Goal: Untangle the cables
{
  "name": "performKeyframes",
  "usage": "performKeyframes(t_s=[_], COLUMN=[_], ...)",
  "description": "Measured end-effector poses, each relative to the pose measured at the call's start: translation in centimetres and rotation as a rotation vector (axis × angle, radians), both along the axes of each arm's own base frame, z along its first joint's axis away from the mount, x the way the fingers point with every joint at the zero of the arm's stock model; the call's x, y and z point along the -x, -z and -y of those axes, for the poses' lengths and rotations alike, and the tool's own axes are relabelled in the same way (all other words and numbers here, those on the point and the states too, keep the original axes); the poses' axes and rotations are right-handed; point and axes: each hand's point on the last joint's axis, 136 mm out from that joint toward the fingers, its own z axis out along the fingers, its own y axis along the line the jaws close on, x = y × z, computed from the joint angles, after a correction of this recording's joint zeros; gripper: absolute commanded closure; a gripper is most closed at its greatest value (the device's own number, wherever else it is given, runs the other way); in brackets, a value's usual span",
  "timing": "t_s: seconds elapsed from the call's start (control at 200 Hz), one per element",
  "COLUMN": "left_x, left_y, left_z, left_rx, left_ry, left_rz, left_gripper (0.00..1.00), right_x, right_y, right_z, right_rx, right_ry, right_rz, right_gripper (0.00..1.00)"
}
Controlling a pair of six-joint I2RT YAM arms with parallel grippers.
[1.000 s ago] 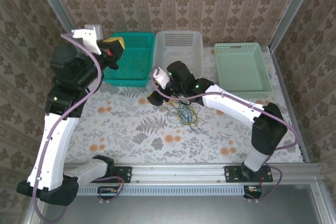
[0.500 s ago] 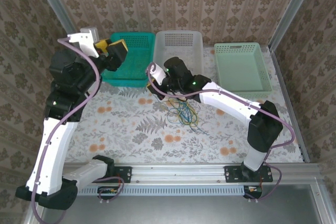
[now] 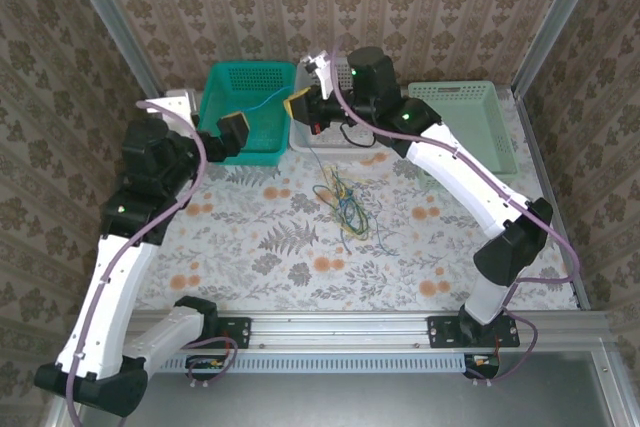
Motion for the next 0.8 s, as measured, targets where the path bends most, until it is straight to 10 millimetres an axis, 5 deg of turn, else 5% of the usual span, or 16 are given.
performKeyframes(t_s=[0.2, 0.32, 0.52, 0.67, 0.8], left_x=[-0.4, 0.0, -0.3, -1.0, -1.8], left_y=[9.4, 12.6, 14.2, 15.0, 14.9], left_z=[3.7, 6.0, 10.1, 12.1, 12.7], left_rx=[-0.042, -0.061, -0.054, -0.037, -0.018], left_ry=[0.106, 0.173, 0.286, 0.335, 0.337], left_rz=[-0.217, -0.294, -0.310, -0.310, -0.293], left_gripper=[0.33, 0.37, 0.40, 0.45, 0.69], right_x=[0.4, 0.2, 1.6, 1.5, 1.2], right_y=[-3.5, -7.4, -12.3, -11.5, -10.5], right_z=[1.0, 2.7, 4.0, 3.8, 3.6], right_rx=[-0.075, -0.133, -0.201, -0.187, -0.171], right_ry=[-0.002, 0.024, 0.015, 0.012, 0.015], right_rz=[-0.035, -0.005, 0.063, 0.034, 0.004], right_gripper=[1.00, 1.00, 1.00, 1.00, 1.00])
